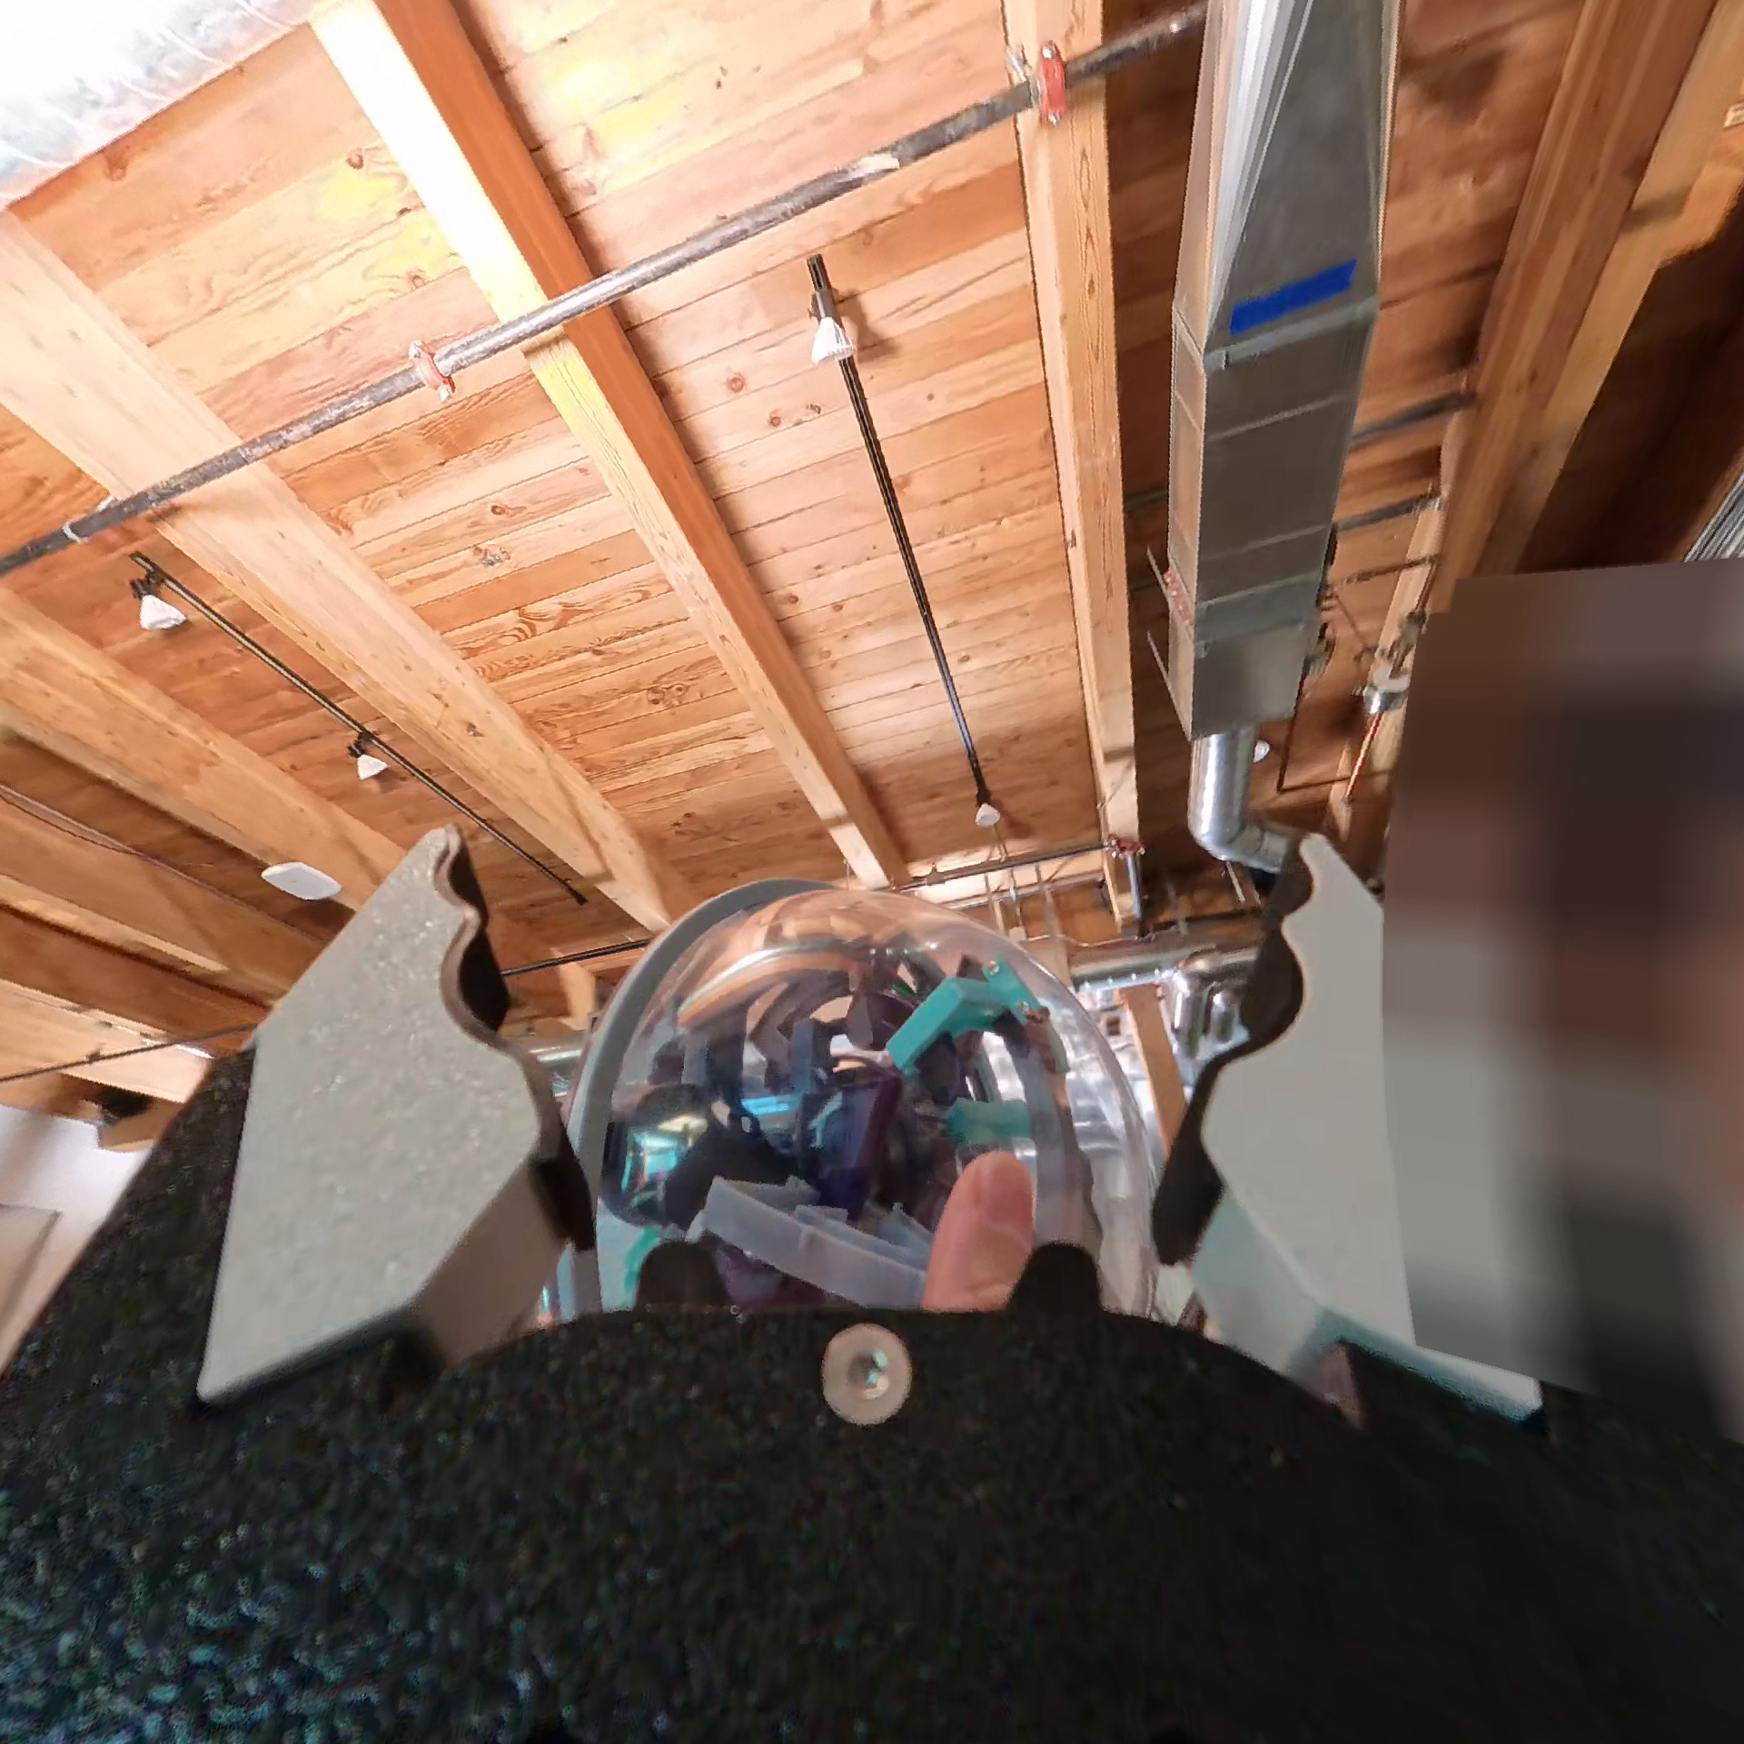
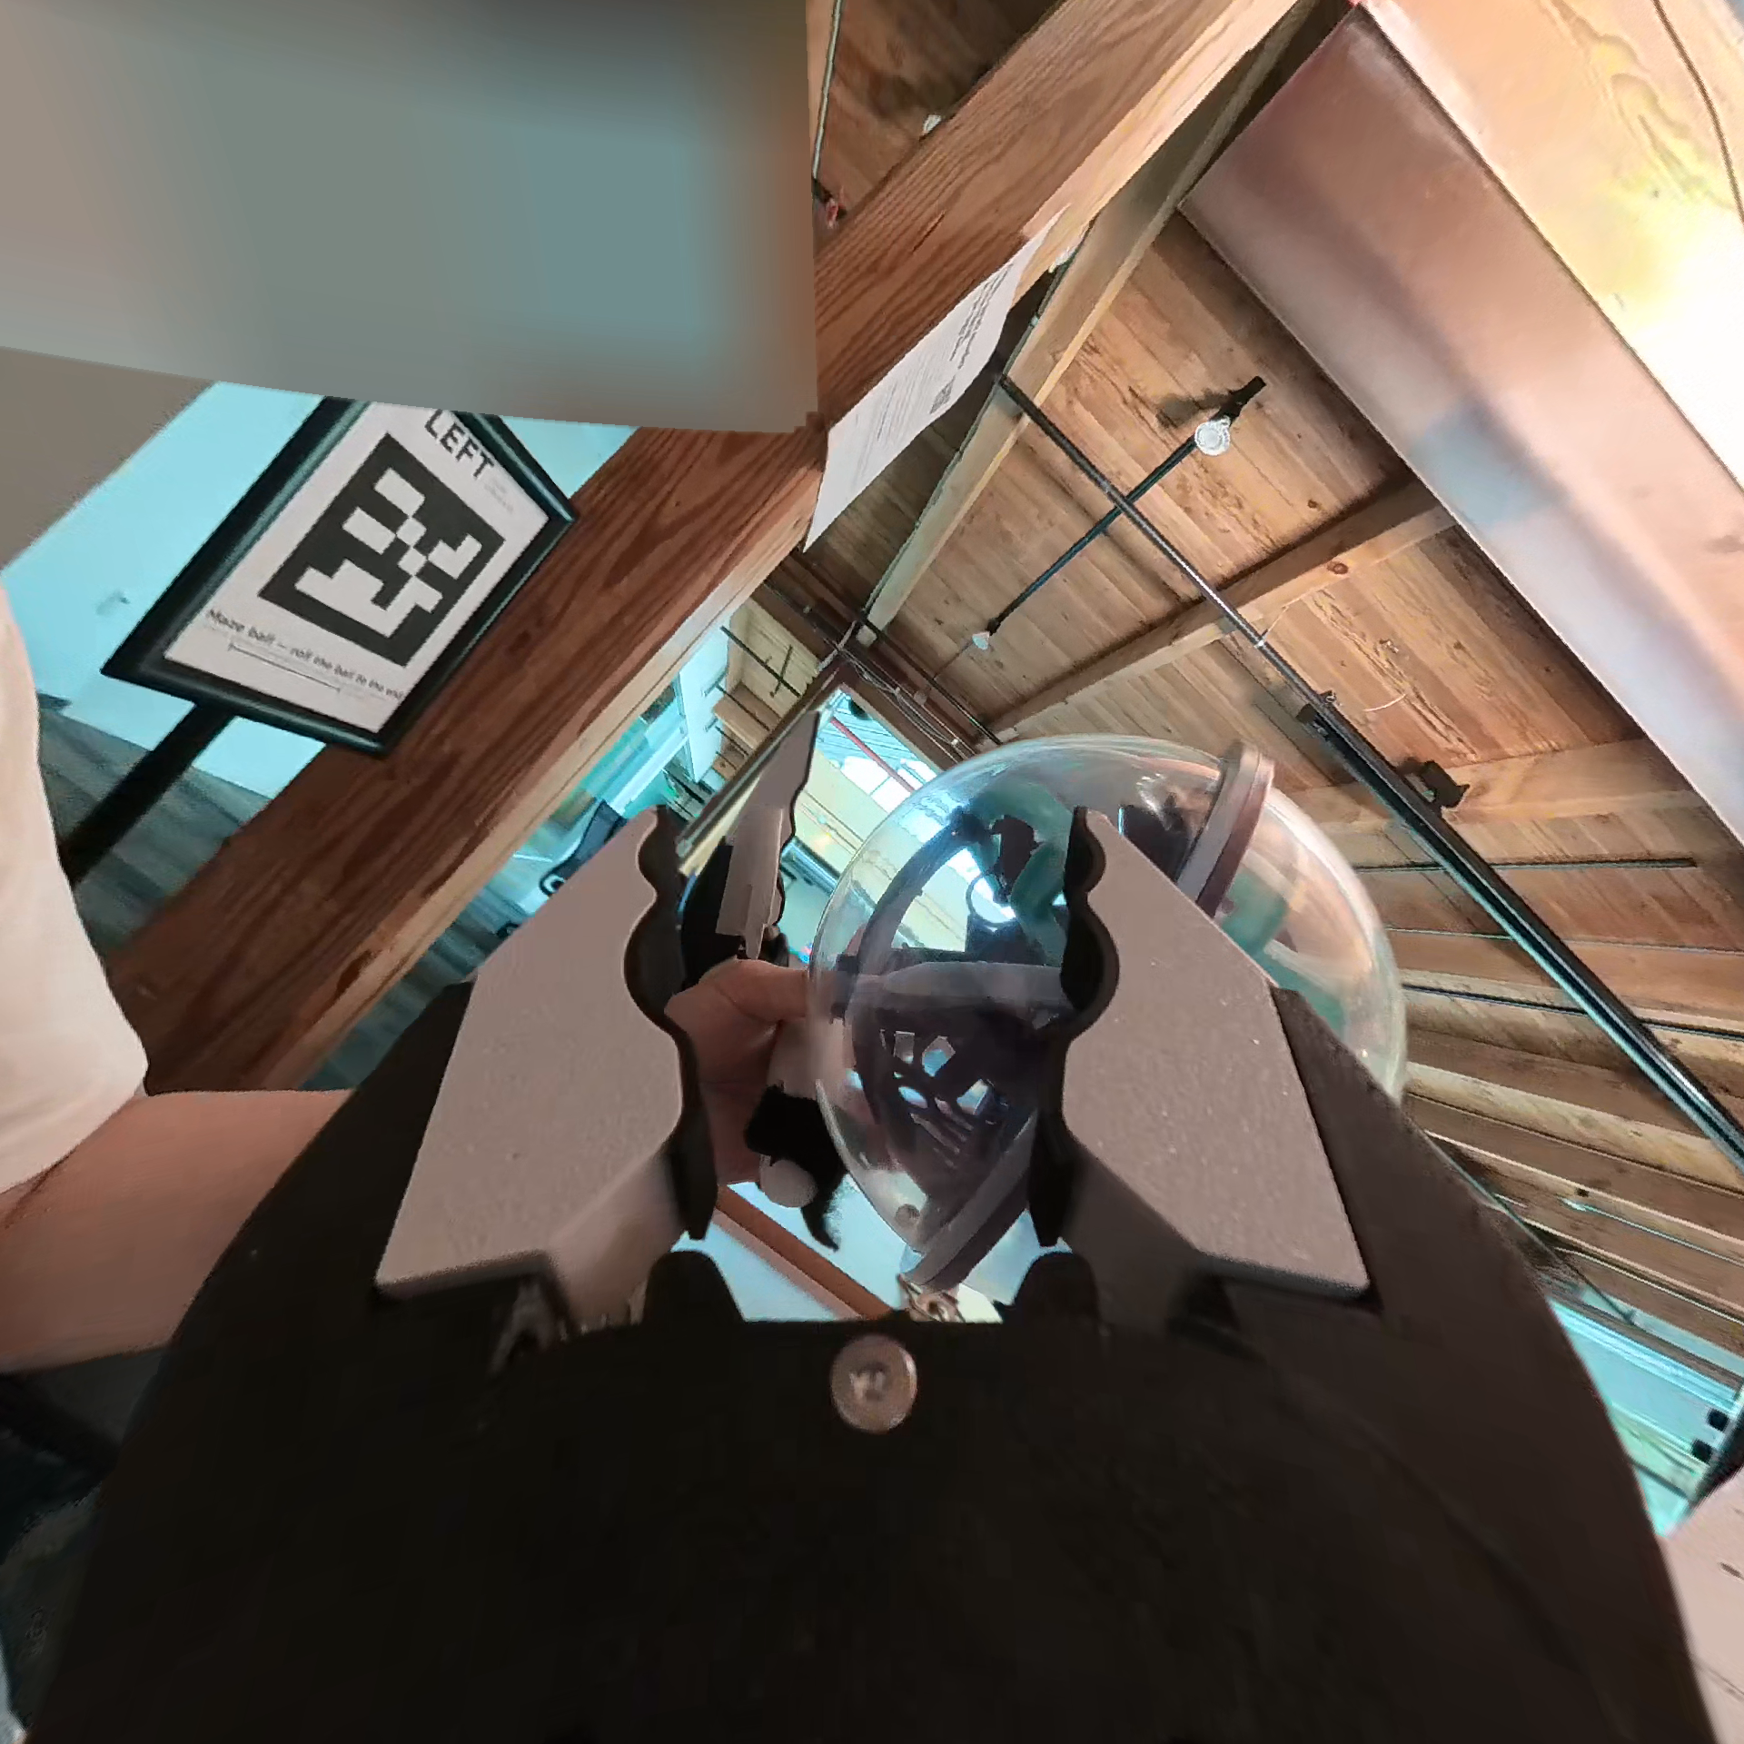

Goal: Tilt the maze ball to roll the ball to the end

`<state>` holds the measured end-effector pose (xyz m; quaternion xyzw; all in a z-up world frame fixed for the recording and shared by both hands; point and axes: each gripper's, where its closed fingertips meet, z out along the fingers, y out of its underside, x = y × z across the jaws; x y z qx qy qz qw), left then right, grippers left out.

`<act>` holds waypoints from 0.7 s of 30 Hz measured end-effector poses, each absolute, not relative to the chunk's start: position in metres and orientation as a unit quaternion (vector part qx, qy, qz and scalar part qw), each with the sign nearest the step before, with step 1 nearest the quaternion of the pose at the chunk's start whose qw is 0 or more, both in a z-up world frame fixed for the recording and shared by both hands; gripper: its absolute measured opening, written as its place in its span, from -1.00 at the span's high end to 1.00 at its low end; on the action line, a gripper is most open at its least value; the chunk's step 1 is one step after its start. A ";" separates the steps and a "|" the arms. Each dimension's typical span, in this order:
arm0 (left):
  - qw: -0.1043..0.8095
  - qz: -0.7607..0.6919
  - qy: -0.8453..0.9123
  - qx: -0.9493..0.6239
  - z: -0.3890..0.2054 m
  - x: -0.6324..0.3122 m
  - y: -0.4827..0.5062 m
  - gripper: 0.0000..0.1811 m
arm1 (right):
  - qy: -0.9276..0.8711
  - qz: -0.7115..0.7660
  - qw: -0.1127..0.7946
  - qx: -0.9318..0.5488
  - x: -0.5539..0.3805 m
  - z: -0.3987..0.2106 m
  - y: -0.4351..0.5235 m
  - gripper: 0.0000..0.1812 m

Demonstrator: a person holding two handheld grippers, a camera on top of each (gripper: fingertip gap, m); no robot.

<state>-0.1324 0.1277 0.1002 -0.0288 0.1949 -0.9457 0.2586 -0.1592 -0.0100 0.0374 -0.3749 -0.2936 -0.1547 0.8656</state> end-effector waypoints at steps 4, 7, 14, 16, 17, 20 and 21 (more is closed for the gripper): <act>0.302 -0.932 0.202 0.004 0.103 -0.146 0.123 -0.64 | -0.313 -0.134 0.864 -0.370 -0.163 0.034 -0.014 0.10; 0.323 -0.923 0.207 0.033 0.105 -0.158 0.121 -0.63 | -0.322 -0.093 0.870 -0.362 -0.168 0.034 -0.020 0.11; 0.372 -0.893 0.234 0.100 0.102 -0.177 0.106 -0.58 | -0.287 0.015 0.907 -0.308 -0.159 0.048 -0.043 0.09; 0.386 -0.882 0.242 0.120 0.100 -0.181 0.100 -0.58 | -0.272 0.043 0.917 -0.289 -0.155 0.054 -0.050 0.09; 0.392 -0.878 0.246 0.126 0.099 -0.182 0.098 -0.56 | -0.267 0.055 0.920 -0.282 -0.153 0.056 -0.054 0.09; 0.408 -0.865 0.252 0.146 0.096 -0.187 0.091 -0.52 | -0.255 0.082 0.928 -0.260 -0.148 0.061 -0.062 0.11; 0.412 -0.861 0.252 0.158 0.094 -0.189 0.089 -0.51 | -0.248 0.092 0.931 -0.253 -0.146 0.062 -0.065 0.10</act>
